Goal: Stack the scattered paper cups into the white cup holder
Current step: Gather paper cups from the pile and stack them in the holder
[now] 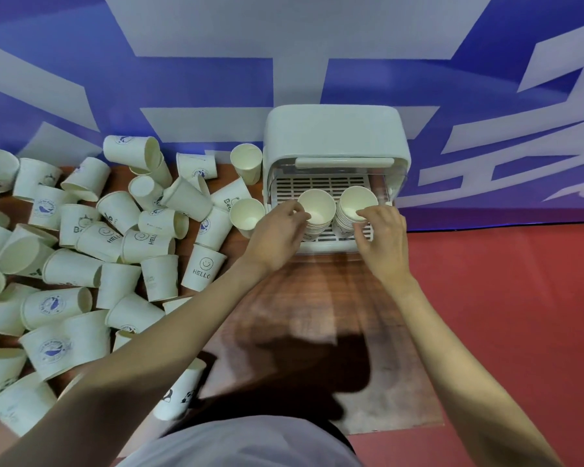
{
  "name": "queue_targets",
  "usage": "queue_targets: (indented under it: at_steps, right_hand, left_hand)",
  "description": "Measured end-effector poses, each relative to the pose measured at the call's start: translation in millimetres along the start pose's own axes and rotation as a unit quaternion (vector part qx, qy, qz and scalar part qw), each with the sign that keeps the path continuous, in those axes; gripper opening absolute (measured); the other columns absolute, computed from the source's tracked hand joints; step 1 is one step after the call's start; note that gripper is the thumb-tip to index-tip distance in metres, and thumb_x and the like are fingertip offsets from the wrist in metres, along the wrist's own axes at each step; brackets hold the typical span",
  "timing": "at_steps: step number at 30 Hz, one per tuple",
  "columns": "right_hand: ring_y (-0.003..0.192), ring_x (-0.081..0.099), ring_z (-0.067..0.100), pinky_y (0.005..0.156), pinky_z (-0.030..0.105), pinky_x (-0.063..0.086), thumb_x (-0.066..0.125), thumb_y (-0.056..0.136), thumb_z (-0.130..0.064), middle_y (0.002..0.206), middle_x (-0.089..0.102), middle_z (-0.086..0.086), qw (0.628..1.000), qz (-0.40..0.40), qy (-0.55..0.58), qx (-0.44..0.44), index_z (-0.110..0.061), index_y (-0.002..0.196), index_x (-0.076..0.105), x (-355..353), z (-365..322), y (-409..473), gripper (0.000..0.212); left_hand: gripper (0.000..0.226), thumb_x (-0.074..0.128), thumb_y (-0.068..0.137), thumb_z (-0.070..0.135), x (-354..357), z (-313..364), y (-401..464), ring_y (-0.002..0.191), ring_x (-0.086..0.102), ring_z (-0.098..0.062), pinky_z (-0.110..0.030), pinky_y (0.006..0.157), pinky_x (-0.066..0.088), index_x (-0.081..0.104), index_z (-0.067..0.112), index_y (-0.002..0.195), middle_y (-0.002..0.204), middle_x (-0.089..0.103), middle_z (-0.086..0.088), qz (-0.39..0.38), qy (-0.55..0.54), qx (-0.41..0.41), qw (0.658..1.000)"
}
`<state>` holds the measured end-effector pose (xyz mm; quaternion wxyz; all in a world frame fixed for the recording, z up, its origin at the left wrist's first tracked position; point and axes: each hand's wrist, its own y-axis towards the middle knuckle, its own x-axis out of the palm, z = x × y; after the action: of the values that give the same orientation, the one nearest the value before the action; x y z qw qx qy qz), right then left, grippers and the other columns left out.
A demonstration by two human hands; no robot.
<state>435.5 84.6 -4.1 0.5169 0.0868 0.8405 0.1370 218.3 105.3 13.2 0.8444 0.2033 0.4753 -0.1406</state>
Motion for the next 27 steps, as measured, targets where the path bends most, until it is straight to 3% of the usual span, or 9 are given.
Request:
queue_targets:
  at_steps: [4, 8, 11, 15, 21, 27]
  right_hand:
    - [0.097, 0.055, 0.027, 0.088, 0.036, 0.041, 0.063, 0.085, -0.019, 0.095, 0.062, 0.007, 0.999, -0.009, 0.039, -0.013, -0.007, 0.099, 0.067, -2, -28, -12, 0.019]
    - [0.102, 0.051, 0.025, 0.092, 0.037, 0.04, 0.056, 0.087, -0.023, 0.102, 0.061, 0.006, 0.993, -0.099, 0.053, -0.038, -0.009, 0.107, 0.064, 4, -61, -35, 0.025]
    - [0.107, 0.05, 0.024, 0.097, 0.039, 0.041, 0.061, 0.088, -0.02, 0.107, 0.062, 0.005, 0.981, -0.179, 0.057, -0.051, -0.01, 0.11, 0.064, 19, -90, -59, 0.025]
    - [0.1, 0.053, 0.023, 0.092, 0.036, 0.043, 0.062, 0.086, -0.019, 0.101, 0.065, 0.004, 0.952, -0.274, 0.114, -0.07, -0.011, 0.107, 0.066, 43, -136, -97, 0.023]
    - [0.1, 0.057, 0.025, 0.088, 0.027, 0.037, 0.062, 0.089, -0.016, 0.107, 0.067, 0.011, 0.886, -0.412, 0.166, -0.134, -0.004, 0.113, 0.063, 72, -196, -136, 0.027]
    - [0.095, 0.065, 0.02, 0.088, 0.036, 0.05, 0.069, 0.086, -0.019, 0.104, 0.07, 0.01, 0.85, -0.487, 0.187, -0.076, -0.005, 0.109, 0.066, 87, -221, -149, 0.028]
  left_hand:
    - [0.018, 0.06, 0.087, 0.008, -12, -14, -34, 0.087, 0.062, -0.028, -0.037, 0.067, 0.054, 0.069, 0.006, 0.103, 0.1, 0.063, -0.01, 0.032, -0.027, -0.048, 0.998]
    - [0.026, 0.055, 0.086, 0.011, -32, -39, -89, 0.089, 0.06, -0.025, -0.035, 0.068, 0.051, 0.066, 0.012, 0.109, 0.102, 0.063, -0.008, 0.021, -0.032, -0.087, 0.995]
    - [0.016, 0.059, 0.088, 0.009, -47, -57, -134, 0.084, 0.062, -0.026, -0.031, 0.067, 0.048, 0.068, 0.01, 0.101, 0.097, 0.063, -0.007, 0.023, -0.018, -0.132, 0.991]
    - [0.018, 0.054, 0.088, 0.013, -64, -73, -192, 0.077, 0.061, -0.024, -0.031, 0.064, 0.048, 0.069, 0.009, 0.098, 0.095, 0.062, -0.006, 0.014, -0.017, -0.185, 0.982]
    - [0.016, 0.06, 0.089, 0.008, -68, -86, -247, 0.09, 0.06, -0.026, -0.032, 0.072, 0.05, 0.068, 0.008, 0.103, 0.102, 0.062, -0.008, 0.028, -0.005, -0.229, 0.973]
    - [0.024, 0.062, 0.087, 0.008, -62, -90, -258, 0.098, 0.06, -0.029, -0.035, 0.079, 0.05, 0.065, 0.004, 0.11, 0.109, 0.062, -0.011, 0.022, -0.007, -0.226, 0.974]
